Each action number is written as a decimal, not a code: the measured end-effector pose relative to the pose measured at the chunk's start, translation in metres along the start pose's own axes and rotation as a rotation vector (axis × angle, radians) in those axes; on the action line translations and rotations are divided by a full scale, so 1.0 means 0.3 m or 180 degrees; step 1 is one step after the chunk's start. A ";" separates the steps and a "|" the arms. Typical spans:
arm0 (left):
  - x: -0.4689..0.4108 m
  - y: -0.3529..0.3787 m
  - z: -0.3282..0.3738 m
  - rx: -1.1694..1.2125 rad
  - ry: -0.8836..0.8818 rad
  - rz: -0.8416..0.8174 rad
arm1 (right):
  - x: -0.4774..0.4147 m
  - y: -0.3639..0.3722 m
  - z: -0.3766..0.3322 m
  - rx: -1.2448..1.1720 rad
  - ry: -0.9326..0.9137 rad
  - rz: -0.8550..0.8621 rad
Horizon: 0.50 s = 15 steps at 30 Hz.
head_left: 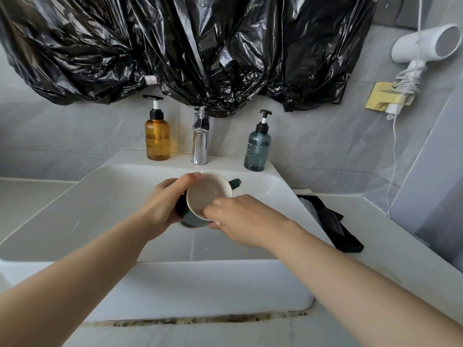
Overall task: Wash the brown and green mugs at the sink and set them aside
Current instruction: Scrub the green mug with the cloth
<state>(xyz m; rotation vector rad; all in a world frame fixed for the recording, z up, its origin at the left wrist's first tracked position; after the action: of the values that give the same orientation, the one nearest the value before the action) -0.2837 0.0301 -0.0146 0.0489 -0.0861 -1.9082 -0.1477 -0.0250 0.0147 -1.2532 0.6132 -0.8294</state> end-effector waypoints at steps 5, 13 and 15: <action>-0.007 0.018 -0.012 -0.0510 -0.0090 -0.0055 | 0.036 0.028 -0.008 0.0014 -0.0073 -0.0062; -0.015 -0.025 -0.003 -0.0217 0.0372 0.0589 | -0.025 0.021 -0.073 -0.2390 0.0488 0.0143; -0.013 -0.026 -0.008 -0.0144 0.0126 0.0311 | -0.014 0.001 -0.057 -0.1413 0.0267 0.0006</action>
<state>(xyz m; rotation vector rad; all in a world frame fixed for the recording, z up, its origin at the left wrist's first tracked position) -0.2896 0.0364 -0.0177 0.0509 -0.0183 -1.8100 -0.1636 -0.0312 0.0106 -1.6226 0.8993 -0.7704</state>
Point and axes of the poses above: each hand's wrist, its own x-axis away from the middle knuckle, its own y-axis out of the palm, z = x × y, the point moved 4 cm from there along -x, towards the middle knuckle, and after that the axes turned 8 degrees about -z, right-handed, at the moved point
